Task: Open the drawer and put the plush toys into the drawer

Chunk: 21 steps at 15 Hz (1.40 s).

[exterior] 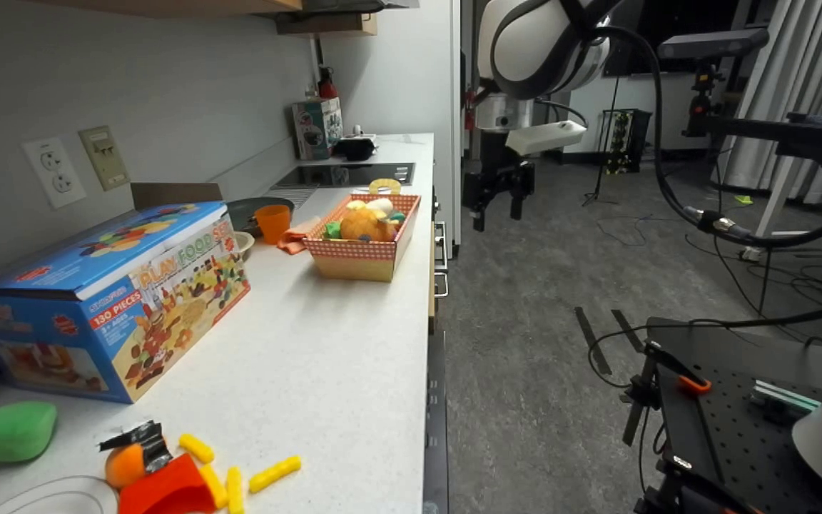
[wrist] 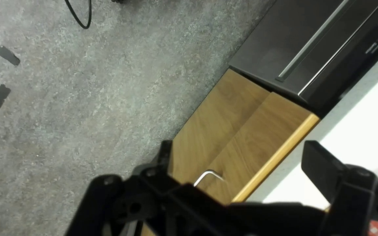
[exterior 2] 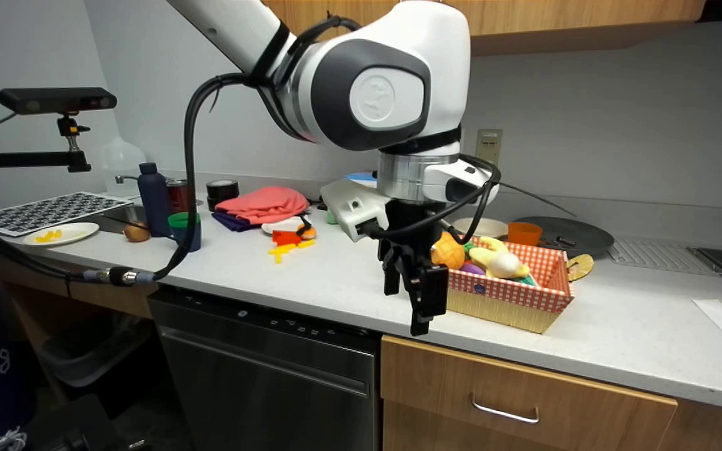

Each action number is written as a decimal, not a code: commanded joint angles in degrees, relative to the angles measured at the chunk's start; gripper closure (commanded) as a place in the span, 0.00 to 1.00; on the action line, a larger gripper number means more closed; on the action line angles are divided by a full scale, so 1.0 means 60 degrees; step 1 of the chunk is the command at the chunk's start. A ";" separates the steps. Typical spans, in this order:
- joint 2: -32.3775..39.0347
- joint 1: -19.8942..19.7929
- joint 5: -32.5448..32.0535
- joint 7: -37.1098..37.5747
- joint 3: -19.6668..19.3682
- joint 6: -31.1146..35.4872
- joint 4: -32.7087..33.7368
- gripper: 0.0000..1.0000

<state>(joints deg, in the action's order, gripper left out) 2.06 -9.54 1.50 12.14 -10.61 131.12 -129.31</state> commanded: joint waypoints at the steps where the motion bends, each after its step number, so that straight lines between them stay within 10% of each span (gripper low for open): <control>1: 0.0054 -0.0026 -0.0005 0.0037 0.0015 0.0005 0.0013 0.00; 10: 0.0755 -0.0384 0.0770 -0.0023 -0.0327 0.0458 -0.0058 0.00; 21: 0.4153 -0.2118 0.4370 -0.1943 0.0062 0.2384 0.1501 0.00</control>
<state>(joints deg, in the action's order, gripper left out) 21.24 -18.85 22.69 3.53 -12.95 145.28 -126.86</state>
